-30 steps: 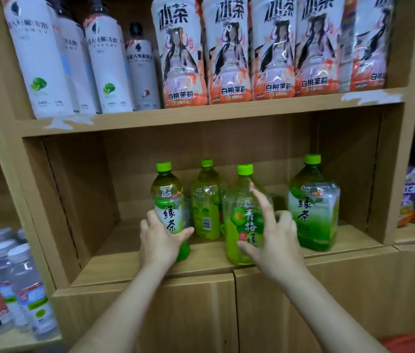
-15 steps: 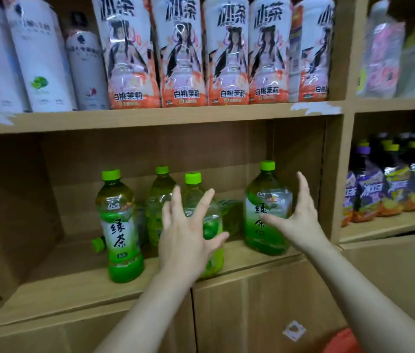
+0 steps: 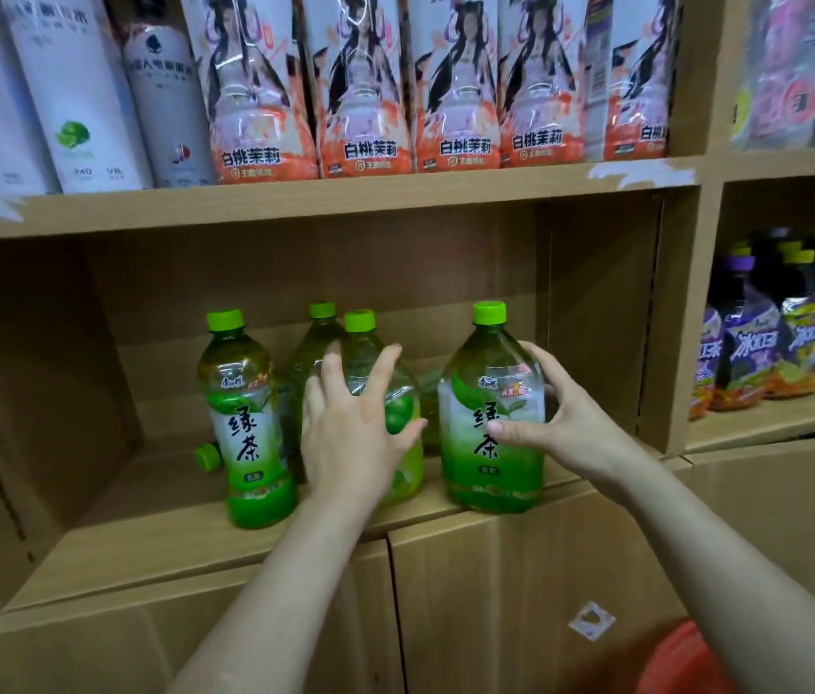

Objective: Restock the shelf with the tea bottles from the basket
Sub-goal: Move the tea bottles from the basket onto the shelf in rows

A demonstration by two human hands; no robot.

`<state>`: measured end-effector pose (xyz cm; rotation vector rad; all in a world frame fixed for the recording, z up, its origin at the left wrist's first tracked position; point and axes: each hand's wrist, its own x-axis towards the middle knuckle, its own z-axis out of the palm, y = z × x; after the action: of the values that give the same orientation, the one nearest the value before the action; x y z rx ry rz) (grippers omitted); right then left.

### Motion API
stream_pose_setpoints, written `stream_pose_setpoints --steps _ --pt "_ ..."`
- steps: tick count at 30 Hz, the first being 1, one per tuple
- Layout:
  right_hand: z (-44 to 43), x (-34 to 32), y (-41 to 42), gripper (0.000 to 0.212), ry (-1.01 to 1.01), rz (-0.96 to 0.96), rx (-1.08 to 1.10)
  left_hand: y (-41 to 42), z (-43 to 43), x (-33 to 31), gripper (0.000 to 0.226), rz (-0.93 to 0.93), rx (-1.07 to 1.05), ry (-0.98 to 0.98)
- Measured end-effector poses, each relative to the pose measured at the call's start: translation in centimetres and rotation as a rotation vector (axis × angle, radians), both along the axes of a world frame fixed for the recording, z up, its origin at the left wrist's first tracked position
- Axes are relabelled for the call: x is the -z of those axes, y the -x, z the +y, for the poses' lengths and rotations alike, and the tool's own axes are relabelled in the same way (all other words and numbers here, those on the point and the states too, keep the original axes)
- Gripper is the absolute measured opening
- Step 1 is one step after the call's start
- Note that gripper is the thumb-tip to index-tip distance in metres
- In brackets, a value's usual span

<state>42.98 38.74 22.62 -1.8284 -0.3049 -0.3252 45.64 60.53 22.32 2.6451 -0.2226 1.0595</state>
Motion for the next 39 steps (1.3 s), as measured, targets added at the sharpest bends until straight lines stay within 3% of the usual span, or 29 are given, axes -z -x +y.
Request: stream_pose_setpoints --steps 5,12,18,20,23,24,26,28,32,35,39 --pt "1.7 0.2 0.6 0.099 -0.052 0.038 -0.11 0.1 0.3 -0.3 0.078 0.004 -0.042 -0.054" --pt "4.2 1.0 -0.6 0.092 0.077 -0.018 -0.015 0.3 1.2 0.0 0.079 -0.002 -0.15 -0.174" --pt "5.5 2.2 -1.6 0.099 -0.021 -0.006 0.031 1.7 3.7 0.2 0.088 -0.006 -0.039 -0.291" --pt "6.1 2.4 -1.9 0.103 -0.001 -0.006 0.07 2.8 5.1 0.1 0.088 -0.151 0.08 -0.184" --pt "6.6 2.4 -2.4 0.104 0.053 0.002 0.094 4.0 7.6 0.0 0.074 -0.373 0.136 0.208" --pt "6.7 2.4 -2.4 0.102 0.064 0.004 0.101 4.0 8.5 -0.2 0.078 -0.334 0.101 0.365" --pt "7.1 2.5 -2.6 0.094 0.085 -0.002 0.114 2.9 10.0 -0.6 0.091 -0.051 0.065 0.683" --pt "7.2 2.6 -2.9 0.086 0.097 -0.006 0.125 1.7 10.9 -0.8 0.089 0.188 0.102 0.841" --pt "7.7 2.4 -2.8 0.086 0.111 0.02 0.117 1.2 12.1 -0.2 0.065 0.124 0.038 0.815" --pt "8.5 1.9 -2.5 0.086 0.091 0.023 0.089 3.0 12.3 -0.1 0.074 -0.021 -0.023 0.792" --pt "9.7 1.3 -1.9 0.092 0.117 0.035 0.045 7.7 11.7 -2.2 0.077 -0.294 0.046 0.694"
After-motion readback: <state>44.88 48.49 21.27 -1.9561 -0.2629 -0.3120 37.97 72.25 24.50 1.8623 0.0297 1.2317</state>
